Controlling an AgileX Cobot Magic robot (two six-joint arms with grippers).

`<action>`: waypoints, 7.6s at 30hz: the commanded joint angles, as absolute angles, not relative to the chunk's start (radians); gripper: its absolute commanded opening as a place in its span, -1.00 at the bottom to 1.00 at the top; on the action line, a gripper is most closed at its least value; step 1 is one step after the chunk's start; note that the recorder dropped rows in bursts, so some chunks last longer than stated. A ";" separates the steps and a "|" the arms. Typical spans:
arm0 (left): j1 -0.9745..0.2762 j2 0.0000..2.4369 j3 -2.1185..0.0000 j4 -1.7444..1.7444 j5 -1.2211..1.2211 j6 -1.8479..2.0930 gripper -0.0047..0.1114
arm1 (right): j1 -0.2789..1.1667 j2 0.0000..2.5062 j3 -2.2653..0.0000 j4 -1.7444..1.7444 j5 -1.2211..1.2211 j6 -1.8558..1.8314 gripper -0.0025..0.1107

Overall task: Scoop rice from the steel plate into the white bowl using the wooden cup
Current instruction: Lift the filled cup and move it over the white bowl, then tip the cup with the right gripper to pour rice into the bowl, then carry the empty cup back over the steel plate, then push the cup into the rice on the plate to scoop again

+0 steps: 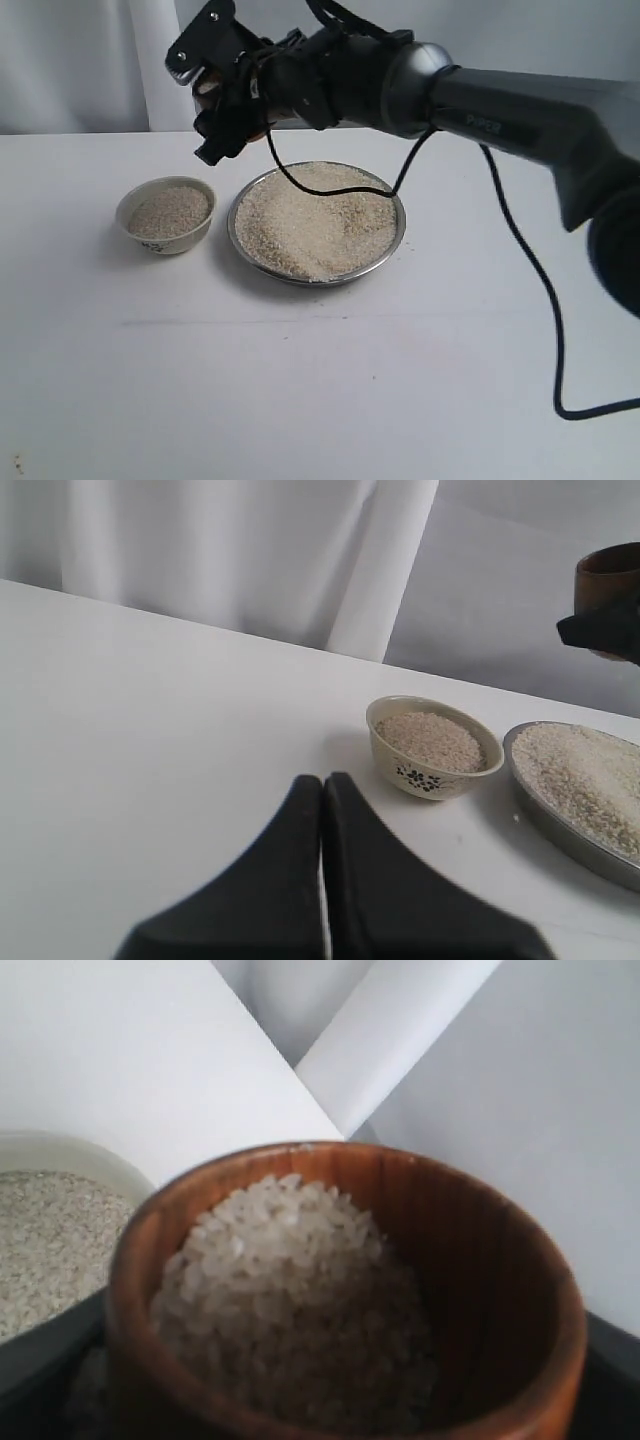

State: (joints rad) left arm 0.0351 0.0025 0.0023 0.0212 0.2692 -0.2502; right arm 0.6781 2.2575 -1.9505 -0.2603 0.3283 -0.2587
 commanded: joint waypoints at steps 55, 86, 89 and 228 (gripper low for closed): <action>0.030 0.000 0.000 0.018 0.266 -0.254 -0.92 | 0.878 2.709 -2.473 -0.997 0.591 -0.698 -0.96; 0.030 0.000 0.000 0.018 0.266 -0.254 -0.92 | 0.880 2.654 -2.450 -1.253 0.583 -0.806 -0.96; 0.030 0.000 0.000 0.018 0.266 -0.254 -0.92 | 0.880 2.654 -2.450 -1.256 0.583 -0.812 -0.96; 0.030 0.000 0.000 0.018 0.266 -0.254 -0.92 | 0.699 2.648 -2.253 -0.440 1.031 -0.658 -0.96</action>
